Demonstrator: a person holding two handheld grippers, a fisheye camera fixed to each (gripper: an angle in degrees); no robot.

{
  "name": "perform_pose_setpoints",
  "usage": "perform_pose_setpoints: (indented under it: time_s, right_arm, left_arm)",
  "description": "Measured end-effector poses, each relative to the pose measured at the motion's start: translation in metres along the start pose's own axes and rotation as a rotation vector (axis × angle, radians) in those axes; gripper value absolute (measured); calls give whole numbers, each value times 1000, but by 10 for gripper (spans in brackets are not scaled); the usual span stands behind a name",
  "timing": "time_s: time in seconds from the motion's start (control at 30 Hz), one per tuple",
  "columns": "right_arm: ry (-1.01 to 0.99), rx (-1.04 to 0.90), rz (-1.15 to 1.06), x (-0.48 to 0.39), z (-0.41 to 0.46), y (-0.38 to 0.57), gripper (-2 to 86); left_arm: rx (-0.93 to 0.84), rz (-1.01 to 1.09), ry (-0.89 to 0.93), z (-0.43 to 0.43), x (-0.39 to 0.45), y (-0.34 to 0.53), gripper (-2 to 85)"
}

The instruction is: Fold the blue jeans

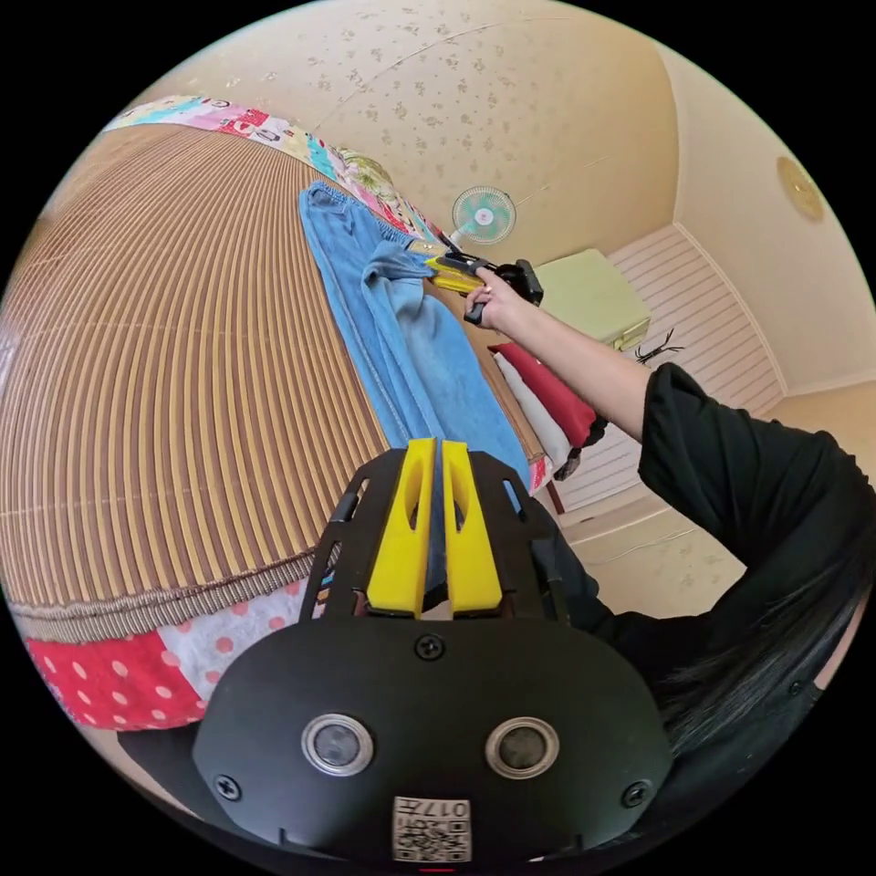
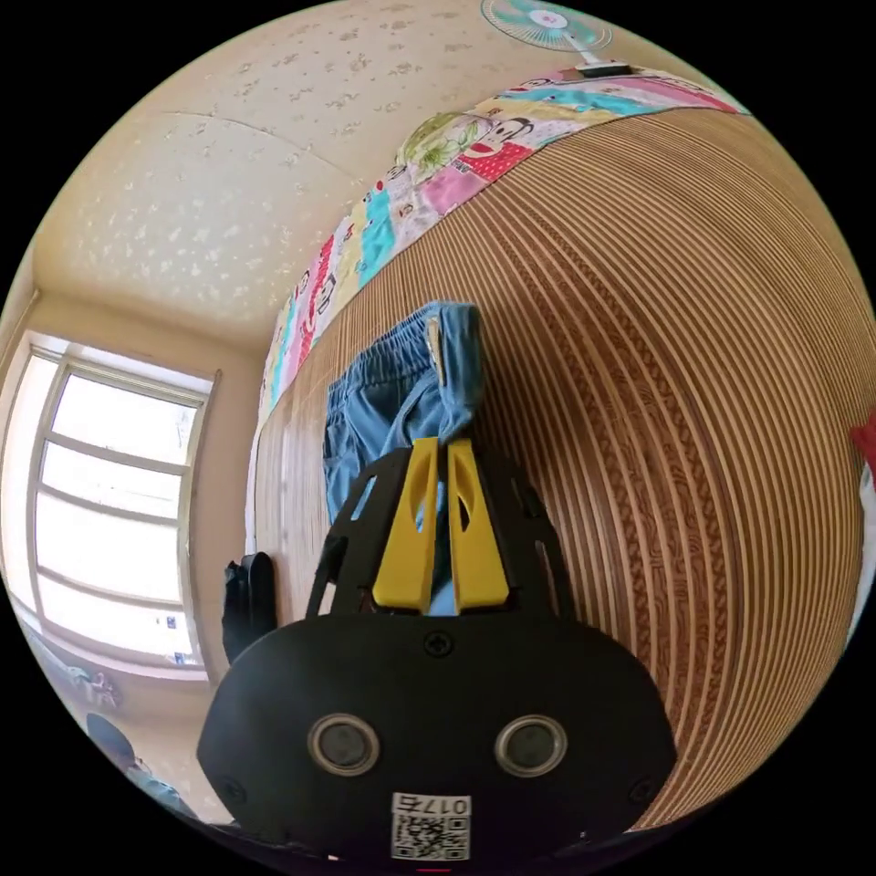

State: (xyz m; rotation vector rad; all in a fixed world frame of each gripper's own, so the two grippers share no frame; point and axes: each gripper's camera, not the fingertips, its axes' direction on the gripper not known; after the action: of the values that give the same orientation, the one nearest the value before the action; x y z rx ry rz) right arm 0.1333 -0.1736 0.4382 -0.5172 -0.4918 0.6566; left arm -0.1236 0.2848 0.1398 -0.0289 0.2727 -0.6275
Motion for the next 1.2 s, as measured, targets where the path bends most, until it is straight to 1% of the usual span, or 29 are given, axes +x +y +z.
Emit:
perform_pose_setpoints:
  time_s: [0.07, 0.1, 0.13, 0.17, 0.2, 0.23, 0.27, 0.3, 0.33, 0.37, 0.43, 0.53, 0.6, 0.67, 0.7, 0.73, 0.77, 0.8, 0.83, 0.93, 1.0, 1.07, 1.1, 1.13, 1.2]
  right_arm:
    - [-52, 87, -64, -34, 7, -5, 40]
    - [-59, 99, -135, -63, 16, -10, 42]
    - [-56, 91, -167, -77, 23, -14, 44]
    - [-63, 63, -225, -100, 38, -20, 51]
    - [-112, 25, -255, -115, 54, -24, 63]
    - [-157, -5, -252, -120, 63, -27, 70]
    - [-259, -88, -222, -123, 82, -31, 86]
    - [-319, -147, -181, -124, 95, -32, 92]
    - [-326, -163, -164, -124, 99, -30, 96]
    - [-317, -170, -150, -124, 100, -23, 95]
    - [-306, -186, -198, -124, 92, -7, 94]
    - [-208, -275, -362, -118, 65, 35, 94]
    - [-17, -310, -549, -104, 27, 89, 91]
    - [110, -336, -625, -81, -4, 139, 84]
    - [158, -345, -623, -60, -28, 177, 79]
    - [170, -336, -613, -49, -40, 196, 78]
    - [180, -311, -583, -25, -67, 236, 76]
    - [186, -289, -546, -3, -91, 269, 77]
    - [193, -279, -521, 7, -103, 283, 80]
    - [157, -191, -368, 50, -159, 330, 100]
    - [60, -148, -300, 75, -186, 343, 117]
    - [14, -169, -273, 89, -192, 340, 126]
    - [-10, -179, -288, 93, -191, 337, 132]
    - [-17, -182, -300, 94, -189, 335, 132]
    - [21, -225, -285, 100, -175, 325, 128]
  left_arm:
    - [5, 21, -23, -1, 2, 1, 4]
    - [0, 30, -4, 0, 2, 2, 11]
    - [-14, 36, 27, 4, 1, 3, 36]
    - [-22, 37, 41, 6, 1, 3, 49]
    - [-28, 41, 60, 8, 2, 3, 79]
    - [-18, 56, 74, 7, 4, 3, 100]
    - [-11, 62, 75, 6, 5, 3, 105]
    - [0, 76, 70, 5, 7, 3, 112]
    - [4, 86, 64, 5, 10, 3, 113]
    - [3, 87, 61, 6, 10, 3, 113]
    - [-22, 76, 47, 12, 12, 3, 113]
    - [-58, 80, 17, 24, 20, 3, 112]
    - [-63, 95, -24, 29, 28, 3, 106]
    - [-73, 111, -88, 34, 36, 3, 85]
    - [-87, 116, -131, 38, 41, 3, 62]
    - [-105, 118, -162, 41, 44, 2, 32]
    - [-102, 119, -169, 40, 46, 2, 17]
    - [-45, 111, -147, 31, 46, 4, 7]
    - [16, 71, -105, 20, 41, 7, 1]
    - [130, -61, -24, -3, 19, 15, 6]
    - [171, -75, 30, -7, 15, 18, 54]
    - [129, -70, 7, 3, 22, 16, 95]
    - [73, -48, -28, 16, 31, 13, 112]
    - [7, -38, -59, 32, 39, 11, 124]
    - [-28, -23, -61, 51, 52, 12, 130]
